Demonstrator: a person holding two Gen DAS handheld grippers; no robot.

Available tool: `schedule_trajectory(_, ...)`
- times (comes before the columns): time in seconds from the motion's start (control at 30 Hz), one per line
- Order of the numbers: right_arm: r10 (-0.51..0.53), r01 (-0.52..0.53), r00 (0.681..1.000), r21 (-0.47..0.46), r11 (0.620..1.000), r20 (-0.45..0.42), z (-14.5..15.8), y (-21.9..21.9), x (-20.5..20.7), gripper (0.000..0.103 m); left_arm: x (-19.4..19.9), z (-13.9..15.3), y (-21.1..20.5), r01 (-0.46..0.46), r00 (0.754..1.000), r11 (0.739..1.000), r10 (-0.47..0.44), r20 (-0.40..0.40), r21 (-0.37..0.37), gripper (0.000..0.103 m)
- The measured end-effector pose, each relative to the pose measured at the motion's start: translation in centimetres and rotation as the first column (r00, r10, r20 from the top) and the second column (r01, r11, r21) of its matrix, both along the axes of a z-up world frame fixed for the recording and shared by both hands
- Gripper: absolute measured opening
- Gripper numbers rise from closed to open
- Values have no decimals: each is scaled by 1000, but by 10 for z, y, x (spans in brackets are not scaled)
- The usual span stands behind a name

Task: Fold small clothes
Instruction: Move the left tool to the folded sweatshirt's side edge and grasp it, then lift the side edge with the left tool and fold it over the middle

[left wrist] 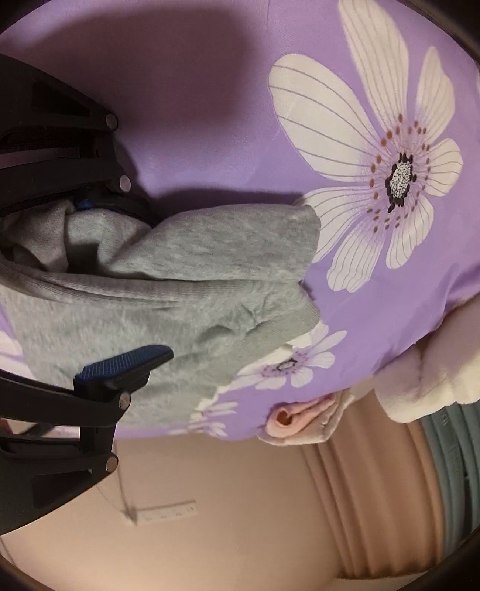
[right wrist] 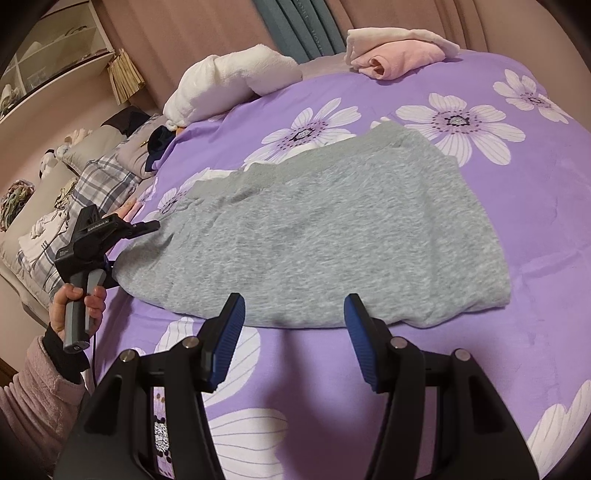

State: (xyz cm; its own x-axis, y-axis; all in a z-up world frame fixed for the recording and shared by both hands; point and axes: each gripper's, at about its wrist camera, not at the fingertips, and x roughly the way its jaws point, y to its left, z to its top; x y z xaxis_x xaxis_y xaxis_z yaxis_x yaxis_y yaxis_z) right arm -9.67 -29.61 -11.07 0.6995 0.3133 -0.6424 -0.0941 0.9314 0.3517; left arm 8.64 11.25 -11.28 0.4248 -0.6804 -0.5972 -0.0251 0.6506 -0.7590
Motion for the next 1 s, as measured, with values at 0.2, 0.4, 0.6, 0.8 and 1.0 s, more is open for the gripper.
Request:
schedule_trajectory(0.2,28,-28,1000,9,1000,-7,-1,14,8,56,-5,-10,8,-31,999,999,31,-17,29,26)
schedule_trajectory(0.4,72,-71,997,-21,997,2,4,36,21,56,-11,4,3,-49,999,996,48,20,70,15)
schedule_trajectory(0.6,92,-92,996,-3,996,24,17,50,49,52,-24,54,-17,-4,985,995,-13,173,97,14)
schedule_trajectory(0.8,61,-60,998,-16,998,2,20,66,87,27,-26,79,-35,41,974,989,-70,215,139,14)
schedule_trajectory(1.0,47,-55,994,-80,995,-102,-6,82,118,17,-25,86,-45,58,970,986,-92,223,154,14)
